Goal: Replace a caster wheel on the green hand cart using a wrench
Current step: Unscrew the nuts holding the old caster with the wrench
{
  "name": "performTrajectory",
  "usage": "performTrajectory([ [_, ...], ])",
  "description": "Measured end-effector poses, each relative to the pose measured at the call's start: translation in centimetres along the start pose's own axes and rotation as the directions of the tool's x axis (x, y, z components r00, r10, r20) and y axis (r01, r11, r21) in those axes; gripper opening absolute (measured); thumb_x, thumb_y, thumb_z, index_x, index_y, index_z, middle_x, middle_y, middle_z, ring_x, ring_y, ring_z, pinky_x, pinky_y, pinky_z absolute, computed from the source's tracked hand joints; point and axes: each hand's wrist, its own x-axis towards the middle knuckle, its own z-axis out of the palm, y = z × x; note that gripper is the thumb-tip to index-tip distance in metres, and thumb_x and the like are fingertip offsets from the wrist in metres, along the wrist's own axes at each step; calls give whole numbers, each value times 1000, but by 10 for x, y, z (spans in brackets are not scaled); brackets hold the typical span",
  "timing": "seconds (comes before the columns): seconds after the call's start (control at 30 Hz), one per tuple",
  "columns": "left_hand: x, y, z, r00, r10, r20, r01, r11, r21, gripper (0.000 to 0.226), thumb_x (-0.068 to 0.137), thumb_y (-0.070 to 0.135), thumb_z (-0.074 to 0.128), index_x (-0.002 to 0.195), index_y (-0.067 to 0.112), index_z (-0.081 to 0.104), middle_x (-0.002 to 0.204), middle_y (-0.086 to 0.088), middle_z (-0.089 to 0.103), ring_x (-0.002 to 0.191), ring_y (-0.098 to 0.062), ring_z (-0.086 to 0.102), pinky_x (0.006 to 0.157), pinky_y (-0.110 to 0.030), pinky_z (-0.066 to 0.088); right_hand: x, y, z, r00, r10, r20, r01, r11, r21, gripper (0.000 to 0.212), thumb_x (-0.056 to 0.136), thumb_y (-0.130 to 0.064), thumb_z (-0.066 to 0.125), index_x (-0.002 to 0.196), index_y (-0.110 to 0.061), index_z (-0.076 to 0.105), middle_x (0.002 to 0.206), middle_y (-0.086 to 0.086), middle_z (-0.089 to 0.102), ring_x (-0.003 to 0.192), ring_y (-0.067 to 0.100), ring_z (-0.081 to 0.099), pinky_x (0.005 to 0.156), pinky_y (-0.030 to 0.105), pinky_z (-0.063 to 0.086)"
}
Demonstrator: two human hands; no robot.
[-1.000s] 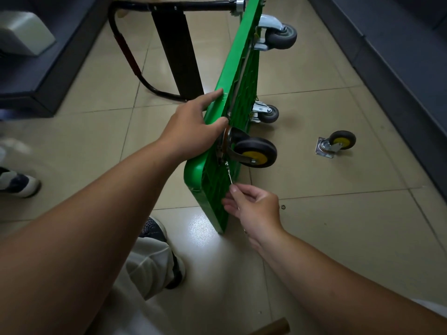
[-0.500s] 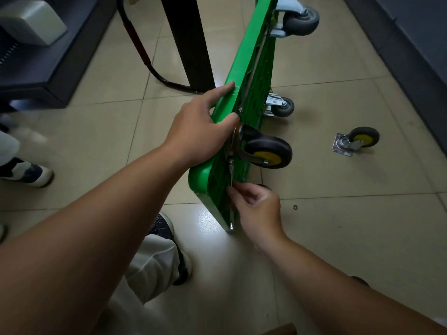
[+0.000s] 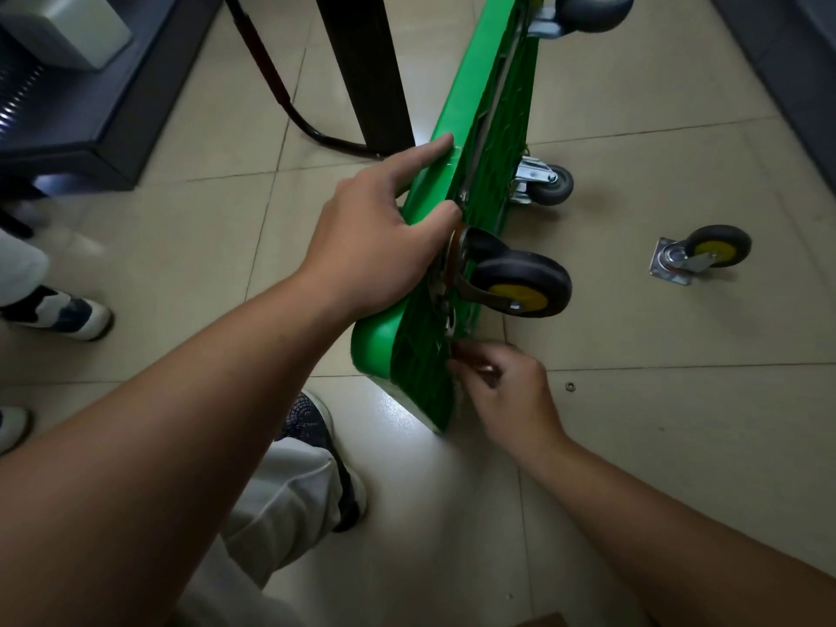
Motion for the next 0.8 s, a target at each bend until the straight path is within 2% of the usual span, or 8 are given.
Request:
performTrajectory([
  [0.1, 0, -1, 0, 1000, -5, 6, 5, 1000, -9, 62, 82, 51, 60, 143, 51, 50, 125, 11, 66, 92, -7, 72, 84, -40, 62, -20, -17, 4, 980, 184, 77, -198, 942, 271, 20, 87, -3, 74, 105, -10, 76, 91, -5, 78, 89, 8, 74, 79, 17, 54],
  [0.2, -1, 0, 0, 1000, -6, 2, 6, 1000, 3, 61, 84, 49, 60, 143, 51, 50, 121, 12, 65, 94, -7, 71, 85, -39, 61, -28, -38, 10, 968, 234, 93, -252, 883, 397, 16, 89, -3, 72, 97, -17, 74, 87, -4, 78, 86, 12, 75, 77, 21, 58],
  [0.37, -1, 1, -2, 1000, -7, 13, 7, 1000, 8, 61, 84, 48, 60, 144, 51, 49, 123, 11, 66, 92, -5, 71, 86, -39, 61, -29, -54, 10, 962, 266, 67, -271, 883, 383, 14, 90, -10, 72, 104, -10, 77, 89, 0, 78, 87, 14, 75, 83, 30, 60],
  [0.5, 0, 0, -1, 1000, -6, 23, 6, 1000, -5, 63, 82, 51, 59, 144, 52, 48, 129, 8, 66, 91, -9, 72, 84, -40, 62, -32, -54, 6, 970, 241, 19, -229, 889, 398, 15, 91, -7, 71, 104, -11, 76, 90, -1, 78, 87, 11, 74, 76, 19, 55],
  [0.63, 0, 1, 0, 1000, -4, 23, 5, 1000, -9, 65, 81, 52, 58, 144, 51, 48, 131, 7, 66, 95, -10, 71, 86, -40, 61, -36, -57, 8, 968, 251, -5, -224, 875, 428, 16, 91, -5, 70, 99, -18, 75, 87, -4, 78, 86, 8, 74, 74, 15, 54],
  [0.8, 0, 1, 0, 1000, -5, 22, 5, 1000, -6, 65, 81, 53, 59, 145, 51, 48, 131, 10, 67, 96, -9, 71, 87, -40, 61, -41, -64, 14, 955, 296, -25, -244, 829, 504, 15, 92, -4, 68, 105, -9, 75, 85, -4, 78, 82, 7, 74, 72, 13, 53],
])
